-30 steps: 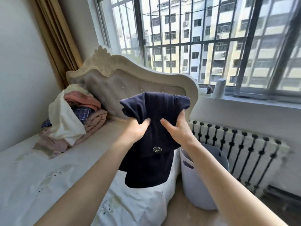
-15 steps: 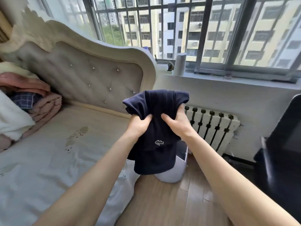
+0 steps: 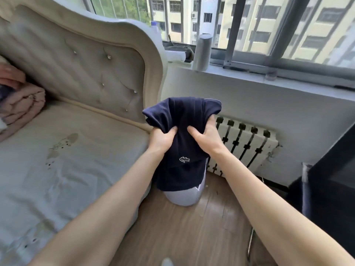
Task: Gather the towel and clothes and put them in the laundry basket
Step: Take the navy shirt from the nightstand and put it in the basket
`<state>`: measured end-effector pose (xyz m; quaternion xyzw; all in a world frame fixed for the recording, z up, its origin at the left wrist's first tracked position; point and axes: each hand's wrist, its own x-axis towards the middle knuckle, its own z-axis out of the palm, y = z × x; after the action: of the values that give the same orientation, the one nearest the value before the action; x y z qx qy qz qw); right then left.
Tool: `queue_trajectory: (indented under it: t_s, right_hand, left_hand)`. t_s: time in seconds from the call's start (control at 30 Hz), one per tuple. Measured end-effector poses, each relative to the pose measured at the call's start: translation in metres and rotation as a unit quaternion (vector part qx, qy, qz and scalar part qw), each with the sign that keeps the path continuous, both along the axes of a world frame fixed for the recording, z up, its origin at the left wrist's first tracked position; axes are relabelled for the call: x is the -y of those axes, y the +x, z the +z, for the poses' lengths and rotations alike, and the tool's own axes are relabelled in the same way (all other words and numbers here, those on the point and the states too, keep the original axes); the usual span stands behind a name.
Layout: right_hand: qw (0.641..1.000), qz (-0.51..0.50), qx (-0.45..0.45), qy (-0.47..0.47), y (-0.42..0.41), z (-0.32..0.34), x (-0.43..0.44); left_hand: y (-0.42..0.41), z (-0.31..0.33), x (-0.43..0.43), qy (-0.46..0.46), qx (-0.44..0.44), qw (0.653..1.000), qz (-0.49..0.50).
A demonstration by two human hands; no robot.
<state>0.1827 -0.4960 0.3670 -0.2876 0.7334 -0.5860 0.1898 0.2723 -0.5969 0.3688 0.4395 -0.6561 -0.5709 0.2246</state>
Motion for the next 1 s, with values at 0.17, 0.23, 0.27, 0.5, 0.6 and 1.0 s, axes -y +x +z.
queue_trajectory:
  t_s: [0.17,0.23,0.27,0.5,0.6,1.0]
  right_hand:
    - [1.000,0.003,0.002,0.016,-0.044,-0.032,0.031]
    - [1.000,0.001,0.005,0.021,-0.063,-0.049,0.046]
    - [1.000,0.000,0.007,0.023,-0.073,-0.058,0.055]
    - [0.999,-0.026,0.019,0.040,-0.122,-0.118,0.100]
    - [0.998,-0.028,0.019,0.055,-0.138,-0.148,0.115]
    - [0.992,0.013,0.040,0.117,-0.189,-0.334,0.158]
  left_hand:
    - [-0.043,-0.031,0.030,0.022,0.026,0.999,0.021]
    - [-0.062,-0.052,0.050,0.033,0.046,0.998,0.029]
    - [-0.072,-0.062,0.060,0.047,0.049,0.997,0.033]
    - [-0.125,-0.118,0.107,0.091,0.045,0.994,0.043]
    - [-0.143,-0.152,0.123,0.121,0.051,0.990,0.047]
    - [-0.183,-0.338,0.164,0.273,0.043,0.956,0.094]
